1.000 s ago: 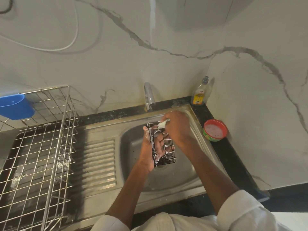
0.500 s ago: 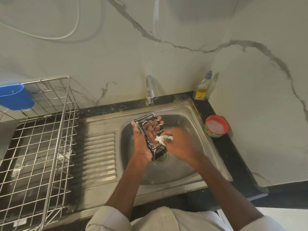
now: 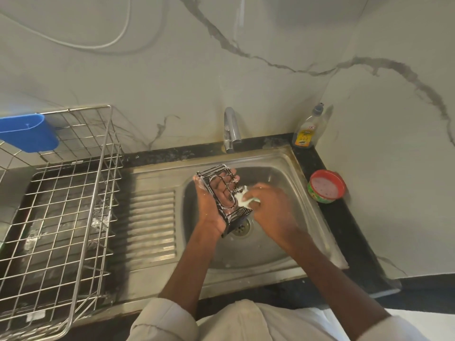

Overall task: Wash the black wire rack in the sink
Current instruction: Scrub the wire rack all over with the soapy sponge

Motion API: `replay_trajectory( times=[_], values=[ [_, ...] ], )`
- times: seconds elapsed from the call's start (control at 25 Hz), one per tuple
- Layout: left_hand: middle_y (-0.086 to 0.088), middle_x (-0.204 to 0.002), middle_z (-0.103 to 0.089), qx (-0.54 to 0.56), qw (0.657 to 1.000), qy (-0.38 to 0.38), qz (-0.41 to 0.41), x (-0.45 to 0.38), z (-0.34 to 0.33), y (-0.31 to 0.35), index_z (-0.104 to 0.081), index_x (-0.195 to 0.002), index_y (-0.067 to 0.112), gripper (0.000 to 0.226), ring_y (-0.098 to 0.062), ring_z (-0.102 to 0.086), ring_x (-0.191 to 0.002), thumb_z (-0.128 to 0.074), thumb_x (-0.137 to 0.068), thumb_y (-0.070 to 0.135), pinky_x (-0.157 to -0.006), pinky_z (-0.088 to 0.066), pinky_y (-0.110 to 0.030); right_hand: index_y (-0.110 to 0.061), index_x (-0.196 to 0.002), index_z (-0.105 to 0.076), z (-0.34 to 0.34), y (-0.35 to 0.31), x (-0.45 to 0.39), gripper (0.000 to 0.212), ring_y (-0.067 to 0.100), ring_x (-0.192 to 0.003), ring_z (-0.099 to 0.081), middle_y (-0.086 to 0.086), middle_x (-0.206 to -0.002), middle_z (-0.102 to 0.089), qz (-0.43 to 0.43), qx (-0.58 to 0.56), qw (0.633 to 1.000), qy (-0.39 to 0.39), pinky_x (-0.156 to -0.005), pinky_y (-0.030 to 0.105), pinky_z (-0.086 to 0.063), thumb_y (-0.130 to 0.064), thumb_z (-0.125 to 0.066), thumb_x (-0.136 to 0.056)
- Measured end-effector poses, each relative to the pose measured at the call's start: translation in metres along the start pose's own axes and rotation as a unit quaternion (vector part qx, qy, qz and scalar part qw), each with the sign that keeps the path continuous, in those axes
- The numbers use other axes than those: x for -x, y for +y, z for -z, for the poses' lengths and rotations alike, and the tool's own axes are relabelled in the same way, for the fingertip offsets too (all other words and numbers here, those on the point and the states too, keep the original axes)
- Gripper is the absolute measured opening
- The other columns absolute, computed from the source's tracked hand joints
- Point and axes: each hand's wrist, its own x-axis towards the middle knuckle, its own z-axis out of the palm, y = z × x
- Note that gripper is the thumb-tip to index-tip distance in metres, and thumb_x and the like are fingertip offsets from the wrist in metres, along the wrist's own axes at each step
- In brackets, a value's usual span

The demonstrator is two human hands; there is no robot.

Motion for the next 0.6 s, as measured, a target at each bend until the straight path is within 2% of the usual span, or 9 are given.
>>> replay_trajectory(
  times=[0.04, 0.08, 0.16, 0.24, 0.32, 0.36, 0.44, 0.52, 0.6],
  values=[
    [-0.017, -0.135, -0.071, 0.001, 1.0, 0.005, -0.003, -0.001, -0.001, -0.001, -0.064, -0.141, 0.003, 0.101, -0.03, -0.067, -0.127, -0.007, -0.103, 0.077, -0.097, -0.058, -0.04, -0.025, -0.092, -0.081, 0.0, 0.004, 0.005, 0.028, 0.015, -0.087, -0.068, -0.008, -0.098, -0.072, 0.008, -0.015, 1.0, -0.006, -0.081, 0.034, -0.054, 0.001, -0.074, -0.082],
    [-0.018, -0.134, -0.072, 0.004, 1.0, 0.005, -0.002, 0.0, -0.003, -0.001, -0.065, -0.139, 0.003, 0.099, -0.031, -0.069, -0.123, -0.008, -0.103, 0.076, -0.092, -0.061, -0.039, -0.025, -0.092, -0.081, 0.001, 0.002, 0.009, 0.029, 0.013, -0.087, -0.067, -0.007, -0.096, -0.073, 0.023, -0.033, 0.999, -0.015, -0.082, 0.035, -0.054, 0.0, -0.075, -0.08],
    [-0.02, -0.129, -0.073, 0.001, 1.0, -0.001, 0.01, 0.007, -0.01, -0.004, -0.068, -0.134, 0.005, 0.091, -0.032, -0.073, -0.11, -0.015, -0.105, 0.073, -0.087, -0.06, -0.04, -0.026, -0.094, -0.082, 0.002, -0.009, 0.005, 0.029, 0.007, -0.084, -0.066, -0.009, -0.097, -0.074, 0.037, -0.065, 0.997, -0.033, -0.082, 0.027, -0.054, -0.001, -0.076, -0.08],
    [-0.019, -0.119, -0.074, -0.023, 0.999, -0.016, 0.021, 0.013, -0.015, -0.01, -0.073, -0.125, 0.008, 0.079, -0.029, -0.072, -0.096, -0.023, -0.108, 0.067, -0.081, -0.056, -0.039, -0.026, -0.099, -0.081, 0.004, -0.021, -0.016, 0.026, -0.001, -0.081, -0.064, -0.01, -0.1, -0.074, 0.004, -0.093, 0.995, 0.019, -0.079, 0.016, -0.054, -0.004, -0.075, -0.084],
    [-0.015, -0.108, -0.075, -0.028, 0.998, -0.039, 0.034, 0.021, -0.021, -0.015, -0.074, -0.116, 0.009, 0.072, -0.025, -0.072, -0.092, -0.024, -0.11, 0.06, -0.079, -0.057, -0.036, -0.024, -0.103, -0.08, 0.008, -0.033, -0.04, 0.023, 0.0, -0.09, -0.065, -0.008, -0.106, -0.076, -0.043, -0.096, 0.989, 0.103, -0.089, 0.018, -0.052, -0.008, -0.072, -0.089],
    [-0.013, -0.102, -0.077, -0.029, 0.998, -0.043, 0.041, 0.022, -0.022, -0.017, -0.074, -0.112, 0.01, 0.068, -0.023, -0.074, -0.088, -0.023, -0.112, 0.055, -0.075, -0.059, -0.032, -0.024, -0.103, -0.08, 0.009, -0.038, -0.047, 0.023, 0.001, -0.094, -0.066, -0.008, -0.107, -0.076, -0.044, -0.098, 0.987, 0.116, -0.093, 0.021, -0.05, -0.009, -0.071, -0.09],
    [-0.008, -0.088, -0.078, -0.031, 0.998, -0.033, 0.048, 0.023, -0.023, -0.016, -0.073, -0.106, 0.012, 0.059, -0.019, -0.075, -0.075, -0.025, -0.114, 0.045, -0.063, -0.058, -0.027, -0.025, -0.102, -0.081, 0.006, -0.045, -0.045, 0.023, 0.002, -0.094, -0.069, -0.009, -0.104, -0.078, -0.009, -0.115, 0.991, 0.072, -0.094, 0.024, -0.053, -0.009, -0.071, -0.089],
    [-0.006, -0.082, -0.076, -0.012, 0.999, -0.019, 0.046, 0.02, -0.017, -0.013, -0.074, -0.104, 0.015, 0.055, -0.018, -0.072, -0.069, -0.027, -0.113, 0.042, -0.059, -0.055, -0.026, -0.026, -0.101, -0.081, 0.002, -0.045, -0.034, 0.024, 0.004, -0.084, -0.072, -0.009, -0.099, -0.078, -0.019, -0.138, 0.99, 0.024, -0.085, 0.028, -0.059, -0.009, -0.074, -0.087],
    [-0.007, -0.092, -0.075, 0.007, 0.999, -0.028, 0.041, 0.019, -0.012, -0.011, -0.075, -0.112, 0.018, 0.056, -0.022, -0.07, -0.079, -0.029, -0.113, 0.05, -0.067, -0.054, -0.033, -0.025, -0.102, -0.08, 0.002, -0.042, -0.034, 0.024, 0.002, -0.083, -0.069, -0.009, -0.098, -0.078, -0.06, -0.138, 0.987, 0.057, -0.081, 0.012, -0.055, -0.008, -0.072, -0.087]
  ],
)
